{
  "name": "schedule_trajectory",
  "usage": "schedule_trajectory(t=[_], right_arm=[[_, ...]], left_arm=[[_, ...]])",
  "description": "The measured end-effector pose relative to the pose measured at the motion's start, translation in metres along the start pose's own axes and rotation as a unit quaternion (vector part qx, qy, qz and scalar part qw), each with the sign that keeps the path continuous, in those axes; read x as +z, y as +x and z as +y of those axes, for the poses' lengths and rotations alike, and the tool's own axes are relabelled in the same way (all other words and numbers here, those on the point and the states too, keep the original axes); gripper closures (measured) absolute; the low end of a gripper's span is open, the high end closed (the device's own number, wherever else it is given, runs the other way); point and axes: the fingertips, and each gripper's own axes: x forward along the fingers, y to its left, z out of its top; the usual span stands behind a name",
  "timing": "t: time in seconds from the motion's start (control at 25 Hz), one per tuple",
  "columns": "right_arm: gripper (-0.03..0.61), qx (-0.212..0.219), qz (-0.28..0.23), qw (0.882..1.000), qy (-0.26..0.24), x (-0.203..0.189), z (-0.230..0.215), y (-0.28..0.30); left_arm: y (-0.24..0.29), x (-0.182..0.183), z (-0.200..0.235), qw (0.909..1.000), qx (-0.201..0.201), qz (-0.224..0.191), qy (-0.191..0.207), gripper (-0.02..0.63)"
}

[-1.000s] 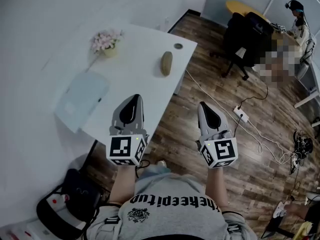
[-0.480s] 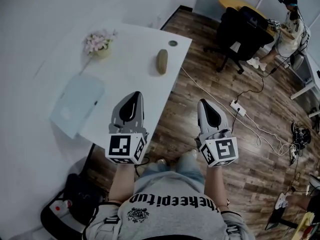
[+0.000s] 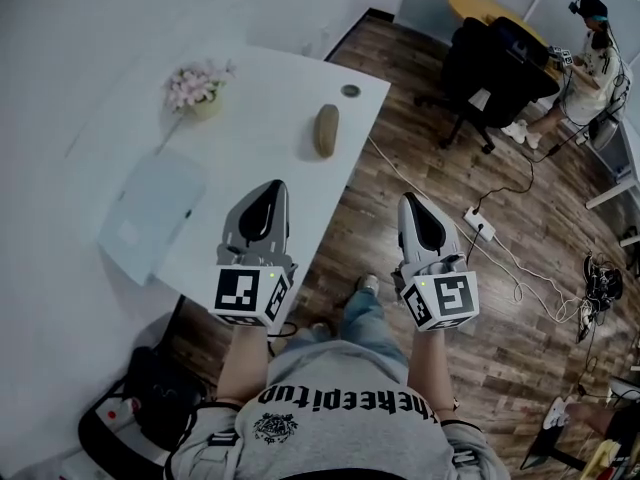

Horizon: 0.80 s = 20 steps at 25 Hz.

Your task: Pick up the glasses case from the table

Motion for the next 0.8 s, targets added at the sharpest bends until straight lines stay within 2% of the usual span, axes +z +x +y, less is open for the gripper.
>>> schedule_trajectory(t=[0.8], right_arm=[[0.577,0.072,0.000,0.997,0.011,0.000,-0.090,0.084]], left_arm=[[0.102,-0.002,-0.011,0.9986,0.053,-0.002,0.000,0.595]])
